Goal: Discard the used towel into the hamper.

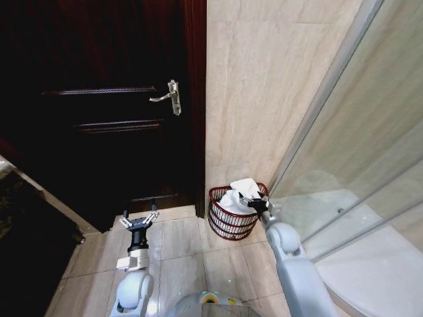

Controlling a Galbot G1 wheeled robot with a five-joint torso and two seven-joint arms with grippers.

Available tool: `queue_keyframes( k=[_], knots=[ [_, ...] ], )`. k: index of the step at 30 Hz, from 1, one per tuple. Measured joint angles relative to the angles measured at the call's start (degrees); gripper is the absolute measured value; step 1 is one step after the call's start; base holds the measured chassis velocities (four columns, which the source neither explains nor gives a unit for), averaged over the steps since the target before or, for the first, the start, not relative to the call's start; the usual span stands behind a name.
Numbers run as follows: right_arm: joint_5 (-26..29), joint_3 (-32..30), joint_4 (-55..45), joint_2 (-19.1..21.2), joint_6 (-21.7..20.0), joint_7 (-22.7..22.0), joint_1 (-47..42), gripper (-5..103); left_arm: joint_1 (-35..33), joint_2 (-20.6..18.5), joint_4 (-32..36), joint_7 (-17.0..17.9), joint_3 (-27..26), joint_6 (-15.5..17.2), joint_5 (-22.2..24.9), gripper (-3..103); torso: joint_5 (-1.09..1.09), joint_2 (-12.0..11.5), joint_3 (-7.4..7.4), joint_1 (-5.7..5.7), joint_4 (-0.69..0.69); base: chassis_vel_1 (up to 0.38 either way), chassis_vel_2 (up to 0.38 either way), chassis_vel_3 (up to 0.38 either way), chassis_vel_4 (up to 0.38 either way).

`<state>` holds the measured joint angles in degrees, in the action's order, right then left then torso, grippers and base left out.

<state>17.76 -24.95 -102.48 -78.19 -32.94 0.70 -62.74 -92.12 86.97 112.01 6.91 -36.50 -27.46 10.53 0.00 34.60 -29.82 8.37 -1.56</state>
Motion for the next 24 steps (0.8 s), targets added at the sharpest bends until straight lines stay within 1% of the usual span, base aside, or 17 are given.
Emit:
queue_keyframes(
  k=[3,12,18,24],
  knots=[
    [1.41,0.70,1.21,0.06,-2.78,-0.29,0.73,100,0.03,-0.32,0.01,0.27,-0.23,0.02,0.43,100,0.00,0.01,0.00,0.00,-0.01,0.000,0.000,0.000,0.000],
    [2.76,1.32,8.00,-0.47,-4.96,-0.94,4.54,100,-0.21,-0.82,0.00,0.75,-0.66,-0.04,0.83,100,0.01,0.02,0.00,0.00,0.00,0.000,0.000,0.000,0.000],
    [5.33,0.49,14.49,-1.14,-7.12,-1.02,7.43,100,-0.44,-0.97,0.13,0.88,-0.89,-0.18,0.87,100,0.01,0.02,-0.01,0.00,0.00,0.000,0.000,0.000,0.000],
    [5.35,-0.89,20.77,-2.21,-7.98,-0.87,9.38,100,-0.80,-1.11,0.41,1.16,-1.12,-0.34,0.88,100,0.01,0.03,0.00,0.00,0.02,0.000,0.000,0.000,0.000]
  ],
)
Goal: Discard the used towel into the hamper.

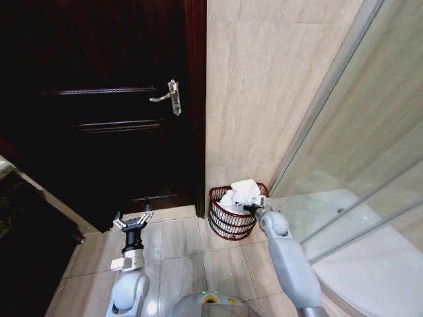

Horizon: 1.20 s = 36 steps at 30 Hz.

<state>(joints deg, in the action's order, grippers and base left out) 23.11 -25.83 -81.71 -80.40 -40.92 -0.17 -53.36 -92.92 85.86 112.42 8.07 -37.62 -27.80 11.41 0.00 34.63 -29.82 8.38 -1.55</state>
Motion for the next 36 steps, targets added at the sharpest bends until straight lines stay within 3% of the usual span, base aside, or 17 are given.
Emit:
queue_keyframes(
  k=[10,25,36],
  knots=[
    [-0.50,-1.31,1.45,-0.26,0.56,-0.60,0.09,100,-0.21,0.00,0.31,0.39,-0.24,-0.19,0.06,100,-0.01,0.01,-0.02,0.01,-0.03,0.000,0.000,0.000,0.000],
    [-4.54,3.17,-16.20,2.64,4.10,-2.28,-3.49,100,0.18,-0.28,-0.20,0.39,0.57,-0.91,0.24,100,-0.01,0.00,-0.01,0.01,-0.02,0.000,0.000,0.000,0.000],
    [-5.55,4.56,-6.53,0.79,7.31,-2.03,3.16,100,-0.14,0.22,1.41,0.08,0.17,0.27,-0.80,100,-0.01,0.00,-0.01,0.01,0.00,0.000,0.000,0.000,0.000]
  ],
)
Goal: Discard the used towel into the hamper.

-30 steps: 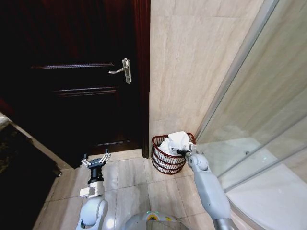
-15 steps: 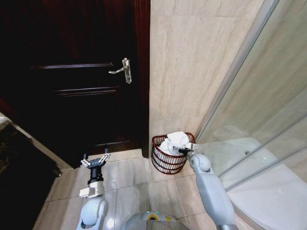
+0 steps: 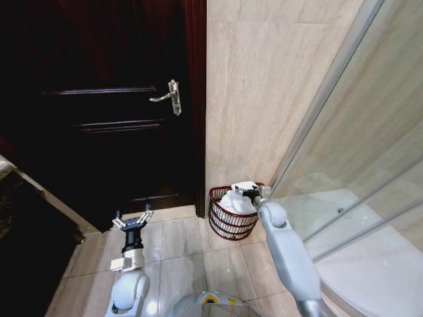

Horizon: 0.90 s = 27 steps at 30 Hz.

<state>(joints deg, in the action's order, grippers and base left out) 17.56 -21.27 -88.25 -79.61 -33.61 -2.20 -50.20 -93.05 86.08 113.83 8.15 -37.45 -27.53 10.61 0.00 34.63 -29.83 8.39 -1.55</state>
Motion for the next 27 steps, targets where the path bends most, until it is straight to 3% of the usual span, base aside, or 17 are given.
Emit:
queue_keyframes(
  k=[9,17,24,27],
  knots=[
    [0.48,-2.19,4.87,-0.35,-1.86,2.17,-1.43,100,-0.62,0.69,1.11,0.04,-0.24,0.34,-0.52,100,0.00,0.00,0.00,0.00,-0.02,0.000,0.000,0.000,0.000],
    [2.75,-4.86,5.89,0.66,-7.14,5.21,-3.81,100,-1.47,0.88,1.67,0.48,-0.36,-0.13,-0.43,100,0.00,0.01,0.01,0.00,-0.01,0.000,0.000,0.000,0.000],
    [2.83,-6.54,6.77,0.63,-7.69,5.65,-4.98,100,-1.93,0.89,1.67,0.57,-0.12,-0.69,-0.42,100,0.06,0.01,0.02,-0.01,-0.03,0.000,0.000,0.000,0.000],
    [3.59,-6.62,4.63,1.28,-8.03,5.47,-5.92,100,-1.98,0.68,1.78,0.60,-0.11,-0.80,-0.40,100,-0.02,0.00,0.00,0.00,-0.03,0.000,0.000,0.000,0.000]
  ],
)
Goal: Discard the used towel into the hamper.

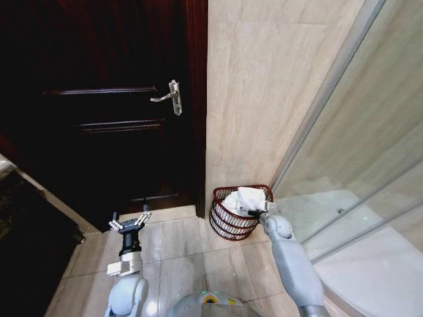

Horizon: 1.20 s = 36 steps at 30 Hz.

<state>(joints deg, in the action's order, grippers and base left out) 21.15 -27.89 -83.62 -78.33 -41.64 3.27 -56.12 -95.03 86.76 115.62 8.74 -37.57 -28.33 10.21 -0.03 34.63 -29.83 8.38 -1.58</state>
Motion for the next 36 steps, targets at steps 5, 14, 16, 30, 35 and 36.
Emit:
queue_keyframes(
  k=[5,14,16,30,35,36],
  knots=[
    [1.81,0.81,-7.87,1.91,-0.29,-2.19,-1.05,100,-0.09,-0.38,0.45,0.09,0.16,-0.04,0.10,100,0.01,0.00,0.00,0.00,0.02,0.000,0.000,0.000,0.000],
    [2.09,3.37,-13.57,4.12,-0.22,-4.84,-0.51,100,-0.16,-0.93,0.26,0.09,0.76,-0.56,0.14,100,0.03,0.00,0.00,0.00,0.00,0.000,0.000,0.000,0.000],
    [2.76,5.34,-11.87,5.01,-0.30,-6.57,1.93,100,-0.35,-1.01,0.29,0.06,0.85,-0.63,0.12,100,0.03,0.00,0.00,0.00,0.02,0.000,0.000,0.000,0.000],
    [1.67,9.33,2.41,2.56,-0.29,-5.75,11.75,100,-0.67,-2.60,0.04,0.56,-0.35,-0.79,1.37,100,0.03,0.00,0.00,0.00,0.02,0.000,0.000,0.000,0.000],
    [-0.41,9.01,6.75,0.86,-0.24,-4.66,13.45,100,-0.61,-2.80,-0.22,0.79,-0.87,-1.09,1.75,100,0.04,0.00,0.00,0.00,0.02,0.000,0.000,0.000,0.000],
    [-1.25,8.79,7.97,0.37,-0.16,-4.16,13.69,100,-0.66,-2.72,-0.21,0.82,-1.10,-1.22,1.83,100,0.03,0.00,0.00,0.00,0.02,0.000,0.000,0.000,0.000]
  ],
)
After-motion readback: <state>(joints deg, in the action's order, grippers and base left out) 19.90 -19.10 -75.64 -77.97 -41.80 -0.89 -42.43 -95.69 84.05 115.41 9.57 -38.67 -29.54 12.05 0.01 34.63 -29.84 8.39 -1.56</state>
